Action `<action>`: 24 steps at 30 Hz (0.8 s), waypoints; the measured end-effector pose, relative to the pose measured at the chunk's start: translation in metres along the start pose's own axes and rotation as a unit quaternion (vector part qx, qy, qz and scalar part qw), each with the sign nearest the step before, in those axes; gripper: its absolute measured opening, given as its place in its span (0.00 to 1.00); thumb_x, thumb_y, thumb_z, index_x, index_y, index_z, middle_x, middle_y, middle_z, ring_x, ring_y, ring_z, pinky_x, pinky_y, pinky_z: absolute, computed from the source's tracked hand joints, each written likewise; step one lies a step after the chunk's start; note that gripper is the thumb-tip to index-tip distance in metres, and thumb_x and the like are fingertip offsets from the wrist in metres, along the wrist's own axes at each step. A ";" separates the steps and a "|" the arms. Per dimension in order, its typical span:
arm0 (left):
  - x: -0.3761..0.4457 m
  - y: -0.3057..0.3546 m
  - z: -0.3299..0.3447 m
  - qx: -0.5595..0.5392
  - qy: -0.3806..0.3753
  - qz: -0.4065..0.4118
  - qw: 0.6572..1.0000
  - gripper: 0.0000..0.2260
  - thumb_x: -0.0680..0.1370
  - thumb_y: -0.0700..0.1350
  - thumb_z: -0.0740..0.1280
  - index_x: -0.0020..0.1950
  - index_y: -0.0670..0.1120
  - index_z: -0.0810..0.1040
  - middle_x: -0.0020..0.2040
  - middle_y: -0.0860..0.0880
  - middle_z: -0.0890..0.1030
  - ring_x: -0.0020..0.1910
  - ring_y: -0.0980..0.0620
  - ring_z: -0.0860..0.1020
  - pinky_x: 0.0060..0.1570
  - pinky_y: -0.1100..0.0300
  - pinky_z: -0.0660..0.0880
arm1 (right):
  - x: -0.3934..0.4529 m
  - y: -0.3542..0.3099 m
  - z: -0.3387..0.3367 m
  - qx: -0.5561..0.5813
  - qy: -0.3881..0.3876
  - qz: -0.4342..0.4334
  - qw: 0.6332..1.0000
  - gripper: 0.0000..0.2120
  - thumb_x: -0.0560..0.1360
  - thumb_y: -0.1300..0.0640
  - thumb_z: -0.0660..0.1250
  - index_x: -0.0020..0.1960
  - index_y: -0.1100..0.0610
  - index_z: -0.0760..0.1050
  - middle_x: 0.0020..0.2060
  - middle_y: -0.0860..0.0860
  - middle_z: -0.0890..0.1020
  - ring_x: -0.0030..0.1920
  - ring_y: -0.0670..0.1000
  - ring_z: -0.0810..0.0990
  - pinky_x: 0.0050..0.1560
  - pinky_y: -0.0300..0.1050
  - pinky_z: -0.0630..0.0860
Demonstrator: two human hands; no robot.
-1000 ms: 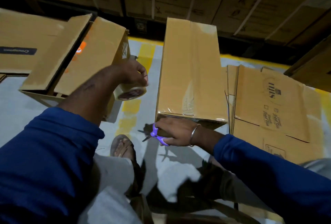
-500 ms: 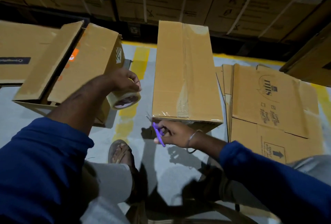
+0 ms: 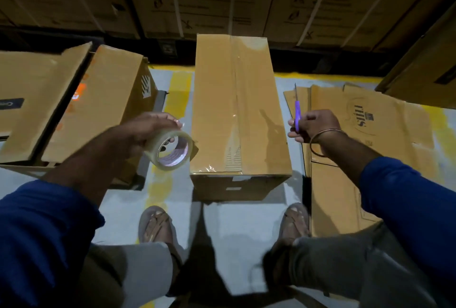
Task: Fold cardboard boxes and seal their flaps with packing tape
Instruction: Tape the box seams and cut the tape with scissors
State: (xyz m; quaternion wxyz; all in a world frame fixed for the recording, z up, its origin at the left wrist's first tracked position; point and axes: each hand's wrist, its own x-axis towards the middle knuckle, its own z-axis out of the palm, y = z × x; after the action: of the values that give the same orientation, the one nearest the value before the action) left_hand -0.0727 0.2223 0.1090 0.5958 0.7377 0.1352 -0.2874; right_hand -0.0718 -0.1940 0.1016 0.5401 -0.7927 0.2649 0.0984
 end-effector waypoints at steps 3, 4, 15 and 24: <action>0.017 -0.004 -0.002 -0.081 0.156 0.032 0.984 0.11 0.77 0.43 0.74 0.57 0.40 0.84 0.49 0.39 0.83 0.44 0.44 0.80 0.40 0.56 0.76 | 0.024 0.006 0.009 0.020 0.032 0.034 0.999 0.08 0.81 0.72 0.63 0.47 0.62 0.75 0.46 0.60 0.84 0.34 0.57 0.85 0.24 0.42 0.79; 0.023 -0.007 -0.001 -0.096 0.218 0.042 0.970 0.07 0.78 0.43 0.73 0.55 0.42 0.85 0.50 0.41 0.83 0.45 0.44 0.79 0.41 0.56 0.75 | 0.031 0.008 0.011 0.031 0.042 0.034 0.998 0.12 0.80 0.74 0.61 0.44 0.60 0.73 0.45 0.60 0.84 0.33 0.56 0.83 0.24 0.42 0.78; 0.075 -0.053 0.067 0.009 0.406 0.061 0.912 0.06 0.78 0.50 0.72 0.51 0.50 0.81 0.49 0.46 0.84 0.44 0.44 0.82 0.42 0.54 0.79 | 0.069 0.029 0.071 0.044 0.102 0.071 0.991 0.17 0.76 0.47 0.69 0.58 0.58 0.78 0.41 0.53 0.77 0.37 0.53 0.74 0.35 0.45 0.65; 0.087 -0.070 0.096 -0.111 0.399 -0.009 0.910 0.10 0.69 0.50 0.70 0.50 0.53 0.81 0.48 0.45 0.86 0.47 0.40 0.85 0.49 0.43 0.84 | 0.073 0.025 0.097 -0.101 0.114 0.018 0.988 0.27 0.75 0.36 0.64 0.66 0.52 0.72 0.51 0.53 0.82 0.49 0.57 0.82 0.47 0.49 0.76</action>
State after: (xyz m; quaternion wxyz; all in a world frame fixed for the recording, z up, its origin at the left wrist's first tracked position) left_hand -0.0660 0.1354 -0.0098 0.5680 0.7186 0.3990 0.0425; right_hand -0.0113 -0.1352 0.0109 0.4218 -0.8444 0.3273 0.0434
